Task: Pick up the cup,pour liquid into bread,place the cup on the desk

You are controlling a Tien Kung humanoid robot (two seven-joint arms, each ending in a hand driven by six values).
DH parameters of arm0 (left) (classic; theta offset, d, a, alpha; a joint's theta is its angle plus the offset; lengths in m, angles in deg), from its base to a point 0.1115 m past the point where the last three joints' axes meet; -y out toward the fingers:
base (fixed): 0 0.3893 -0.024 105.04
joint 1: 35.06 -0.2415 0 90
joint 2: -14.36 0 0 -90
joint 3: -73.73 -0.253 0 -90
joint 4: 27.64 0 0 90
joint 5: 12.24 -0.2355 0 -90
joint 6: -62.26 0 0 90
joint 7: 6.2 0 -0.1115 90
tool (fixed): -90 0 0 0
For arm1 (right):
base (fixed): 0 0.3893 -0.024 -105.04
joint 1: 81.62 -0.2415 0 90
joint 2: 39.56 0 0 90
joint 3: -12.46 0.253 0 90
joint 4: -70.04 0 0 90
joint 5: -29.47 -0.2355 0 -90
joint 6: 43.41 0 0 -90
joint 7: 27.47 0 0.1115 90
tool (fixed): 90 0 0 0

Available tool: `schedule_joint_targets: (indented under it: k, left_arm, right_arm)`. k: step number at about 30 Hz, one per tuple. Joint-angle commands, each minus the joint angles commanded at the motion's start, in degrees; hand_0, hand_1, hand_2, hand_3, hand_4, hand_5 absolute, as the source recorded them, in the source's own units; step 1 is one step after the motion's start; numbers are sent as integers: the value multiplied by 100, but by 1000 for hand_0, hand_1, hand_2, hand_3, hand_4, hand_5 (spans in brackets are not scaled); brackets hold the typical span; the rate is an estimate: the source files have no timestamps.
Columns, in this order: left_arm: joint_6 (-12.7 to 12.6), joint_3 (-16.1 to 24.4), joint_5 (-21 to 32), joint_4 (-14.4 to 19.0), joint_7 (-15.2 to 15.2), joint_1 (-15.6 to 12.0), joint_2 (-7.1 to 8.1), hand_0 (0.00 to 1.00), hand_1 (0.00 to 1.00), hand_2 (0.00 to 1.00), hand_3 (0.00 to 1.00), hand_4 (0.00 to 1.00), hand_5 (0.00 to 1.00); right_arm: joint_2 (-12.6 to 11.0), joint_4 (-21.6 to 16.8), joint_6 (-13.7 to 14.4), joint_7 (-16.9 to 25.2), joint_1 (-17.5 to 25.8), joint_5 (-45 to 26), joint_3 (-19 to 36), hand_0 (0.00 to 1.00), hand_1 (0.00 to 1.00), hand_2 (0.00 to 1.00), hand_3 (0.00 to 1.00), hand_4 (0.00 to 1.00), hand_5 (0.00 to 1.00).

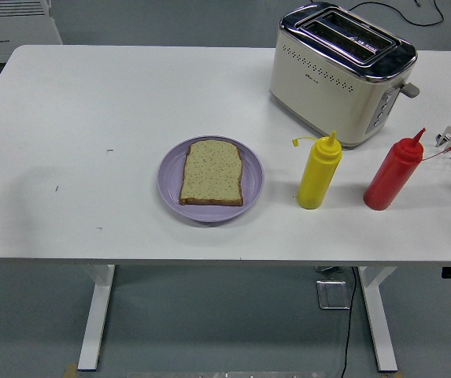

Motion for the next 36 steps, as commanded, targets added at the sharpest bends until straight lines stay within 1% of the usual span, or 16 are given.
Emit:
schedule_joint_targets:
  k: [3,4,5,9,10,12,15,16,21,22,36]
  left_arm:
    - [4,4,-5,4,1,-5,0,780,730,727,658,516,941]
    - [4,5,-6,4,1,-5,0,780,730,726,658,516,941]
    - [5,7,-7,4,1,-11,0,780,730,726,658,516,941]
    - [6,14,-10,2,0,-15,0,780,730,726,658,516,941]
    - [6,21,-12,2,0,-13,0,778,730,727,658,516,941]
    - [6,37,-13,2,0,-8,0,778,730,727,658,516,941]
    - [8,50,-14,4,0,0,0,778,730,727,658,516,941]
    - [8,53,-14,2,1,4,0,780,730,727,658,516,941]
    - [10,45,-10,-3,-4,21,0,780,730,727,658,516,941]
    - [10,47,-9,-3,-4,23,0,780,730,727,658,516,941]
    - [9,64,-9,3,-6,36,0,780,730,727,658,516,941]
  right_arm:
    - [90,65,-76,-243,-131,80,129,746,680,718,729,625,414]
    - [100,72,-81,-274,-144,95,144,741,677,716,724,616,461]
    - [134,102,-114,-357,-184,128,196,741,677,716,724,616,461]
    - [172,168,-66,-554,-254,280,278,741,677,716,724,616,461]
    - [171,179,-64,-590,-262,311,288,730,667,696,716,607,490]
    - [172,193,-65,-632,-270,341,309,730,667,696,716,607,490]
    - [185,208,-62,-650,-280,351,334,730,667,696,716,607,490]
    - [189,215,-56,-659,-287,361,331,725,664,695,713,604,509]
    - [207,228,-50,-697,-311,383,318,725,664,695,713,604,509]
    - [211,229,-52,-702,-316,384,315,725,662,690,712,601,525]
    - [221,233,-58,-719,-350,382,267,721,657,690,708,591,541]
